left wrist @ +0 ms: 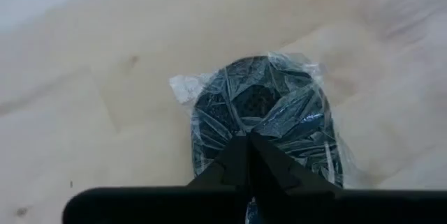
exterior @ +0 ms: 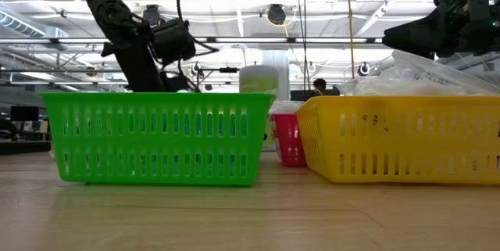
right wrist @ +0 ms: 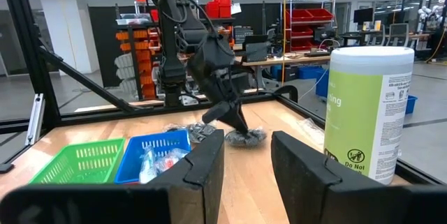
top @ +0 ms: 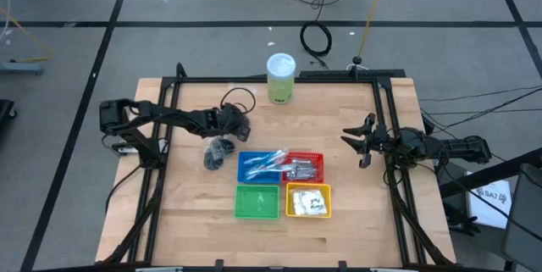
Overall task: Pick & Place Travel size toiletries
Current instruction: Put the top black hairbrush into the green basket
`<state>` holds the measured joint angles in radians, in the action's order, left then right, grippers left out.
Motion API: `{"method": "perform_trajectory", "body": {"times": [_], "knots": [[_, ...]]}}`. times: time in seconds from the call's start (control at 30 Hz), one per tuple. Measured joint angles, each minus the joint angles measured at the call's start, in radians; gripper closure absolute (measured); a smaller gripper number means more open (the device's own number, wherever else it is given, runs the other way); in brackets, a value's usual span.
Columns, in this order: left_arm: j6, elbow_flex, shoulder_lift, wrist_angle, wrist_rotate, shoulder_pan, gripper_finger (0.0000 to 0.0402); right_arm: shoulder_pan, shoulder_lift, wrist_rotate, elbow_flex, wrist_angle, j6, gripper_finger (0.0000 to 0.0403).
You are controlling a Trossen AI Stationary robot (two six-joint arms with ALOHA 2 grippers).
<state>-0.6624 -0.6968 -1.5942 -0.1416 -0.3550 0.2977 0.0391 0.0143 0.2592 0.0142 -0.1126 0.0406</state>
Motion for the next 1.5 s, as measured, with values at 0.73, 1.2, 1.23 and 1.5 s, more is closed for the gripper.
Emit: {"method": "perform_trajectory", "body": {"times": [0.73, 1.2, 1.23, 1.5], "knots": [[0.417, 0.0, 0.351, 0.232, 0.124, -0.164, 0.04, 0.0, 0.0, 0.0, 0.0, -0.001, 0.0, 0.0293], [0.503, -0.067, 0.351, 0.258, 0.209, -0.456, 0.0401, 0.0, 0.0, 0.0, 0.0, 0.0, 0.0, 0.0293], [0.503, -0.091, 0.345, 0.218, 0.196, -0.483, 0.0401, 0.0, 0.0, 0.0, 0.0, 0.0, 0.0, 0.0293], [0.504, -0.246, 0.21, -0.04, 0.198, -0.63, 0.0401, 0.0, 0.0, 0.0, 0.0, 0.0, 0.0, 0.0293]]}}
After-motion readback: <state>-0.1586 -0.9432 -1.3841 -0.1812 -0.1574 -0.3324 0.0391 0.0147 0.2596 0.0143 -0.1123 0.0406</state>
